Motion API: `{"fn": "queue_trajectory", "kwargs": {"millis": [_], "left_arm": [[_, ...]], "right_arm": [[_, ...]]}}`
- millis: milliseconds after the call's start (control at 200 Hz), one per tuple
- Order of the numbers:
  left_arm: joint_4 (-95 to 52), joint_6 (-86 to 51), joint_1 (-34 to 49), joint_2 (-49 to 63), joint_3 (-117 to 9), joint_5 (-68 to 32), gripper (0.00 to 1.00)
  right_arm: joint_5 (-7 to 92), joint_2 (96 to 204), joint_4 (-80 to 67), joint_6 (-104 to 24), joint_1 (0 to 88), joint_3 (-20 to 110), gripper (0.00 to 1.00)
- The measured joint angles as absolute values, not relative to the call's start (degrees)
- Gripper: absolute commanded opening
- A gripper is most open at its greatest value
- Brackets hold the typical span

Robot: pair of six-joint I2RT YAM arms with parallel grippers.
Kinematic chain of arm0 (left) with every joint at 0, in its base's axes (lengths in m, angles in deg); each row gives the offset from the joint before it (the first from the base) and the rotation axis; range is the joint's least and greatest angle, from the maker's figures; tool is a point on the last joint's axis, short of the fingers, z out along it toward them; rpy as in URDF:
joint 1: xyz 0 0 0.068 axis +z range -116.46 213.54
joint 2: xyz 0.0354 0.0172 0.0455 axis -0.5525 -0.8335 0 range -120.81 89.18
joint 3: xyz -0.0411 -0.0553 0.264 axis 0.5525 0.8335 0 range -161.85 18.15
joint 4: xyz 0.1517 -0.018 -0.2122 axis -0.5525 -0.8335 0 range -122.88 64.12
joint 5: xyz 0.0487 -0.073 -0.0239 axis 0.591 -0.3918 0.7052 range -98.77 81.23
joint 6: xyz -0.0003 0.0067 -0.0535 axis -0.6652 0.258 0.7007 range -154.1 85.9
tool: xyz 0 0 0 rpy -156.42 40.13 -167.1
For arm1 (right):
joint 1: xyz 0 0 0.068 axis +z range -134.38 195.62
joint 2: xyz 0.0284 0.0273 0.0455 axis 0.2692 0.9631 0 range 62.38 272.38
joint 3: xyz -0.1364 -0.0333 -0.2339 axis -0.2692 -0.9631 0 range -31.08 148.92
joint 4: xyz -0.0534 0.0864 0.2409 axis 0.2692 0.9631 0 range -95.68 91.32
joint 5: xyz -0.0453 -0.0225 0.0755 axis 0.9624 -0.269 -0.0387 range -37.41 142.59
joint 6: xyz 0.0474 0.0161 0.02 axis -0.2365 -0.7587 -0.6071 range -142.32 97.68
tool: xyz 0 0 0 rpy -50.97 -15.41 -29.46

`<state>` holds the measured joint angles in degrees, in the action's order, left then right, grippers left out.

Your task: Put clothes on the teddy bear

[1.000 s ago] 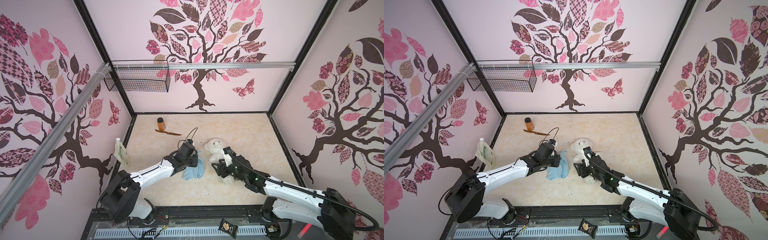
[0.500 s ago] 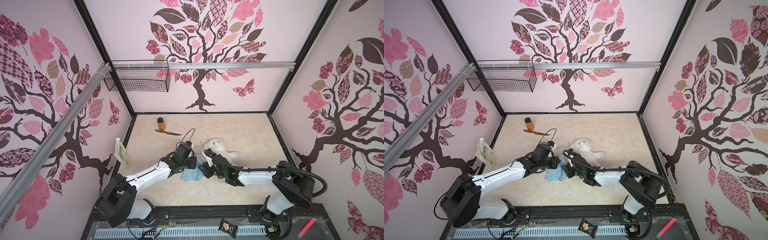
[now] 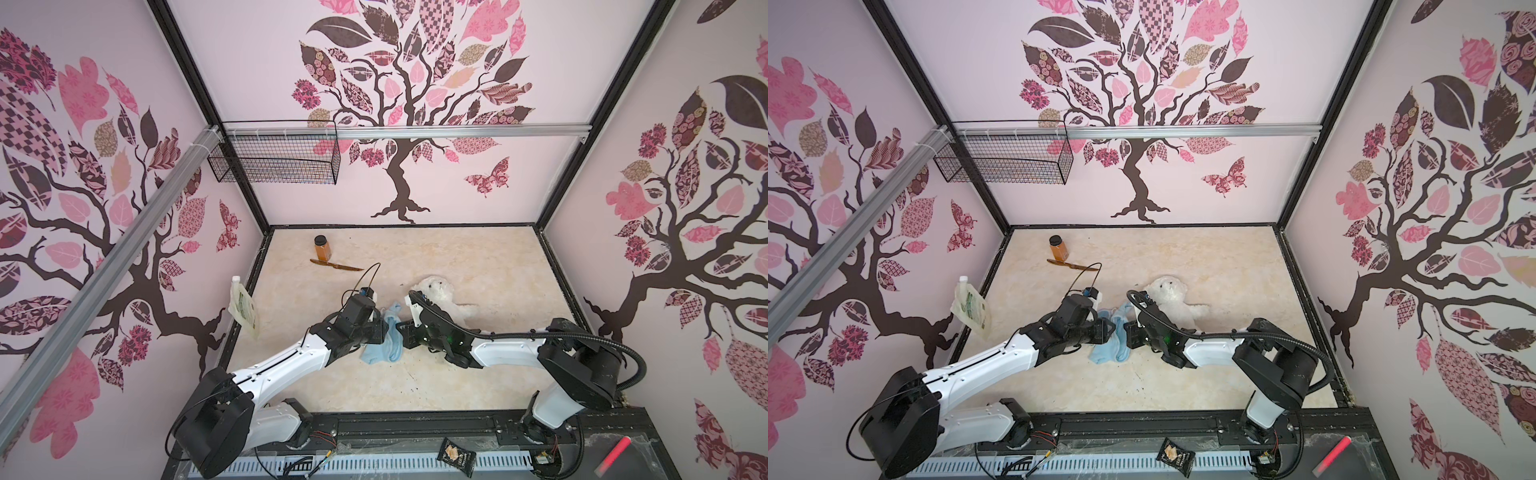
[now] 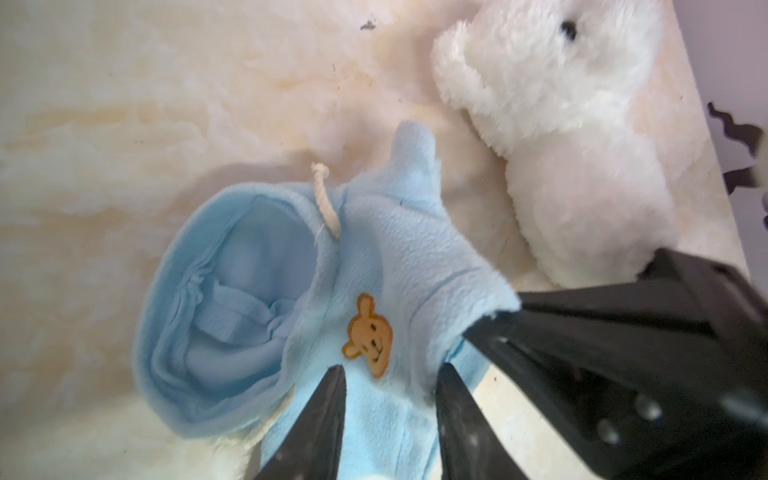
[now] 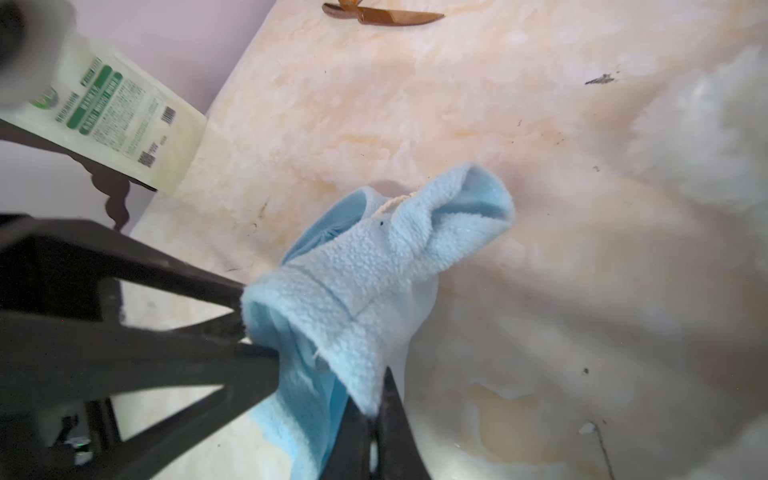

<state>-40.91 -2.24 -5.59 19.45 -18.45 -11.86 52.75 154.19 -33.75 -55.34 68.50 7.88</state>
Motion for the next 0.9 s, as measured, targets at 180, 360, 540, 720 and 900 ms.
{"fn": "queue_trajectory", "kwargs": {"millis": [180,360,540,720,900], "left_arm": [[-40.45,-1.11,-9.64,23.67,-15.15,-10.77,0.59],[-38.76,-0.98,-11.65,23.36,-14.62,-8.74,0.59],[-38.46,-1.20,-11.71,17.48,-14.73,-7.25,0.58],[-38.41,-1.17,-12.02,14.27,-15.13,-6.31,0.50],[-38.46,-1.13,-12.06,13.81,-16.18,-4.87,0.43]], "right_arm": [[51.22,152.34,-33.69,-60.10,67.84,7.95,0.00],[49.67,152.34,-33.32,-63.07,67.23,7.95,0.00],[49.37,152.34,-33.27,-64.17,67.21,7.95,0.00],[49.34,152.34,-33.03,-64.39,67.17,7.95,0.00],[49.39,152.34,-32.62,-64.34,67.17,7.95,0.00]]}}
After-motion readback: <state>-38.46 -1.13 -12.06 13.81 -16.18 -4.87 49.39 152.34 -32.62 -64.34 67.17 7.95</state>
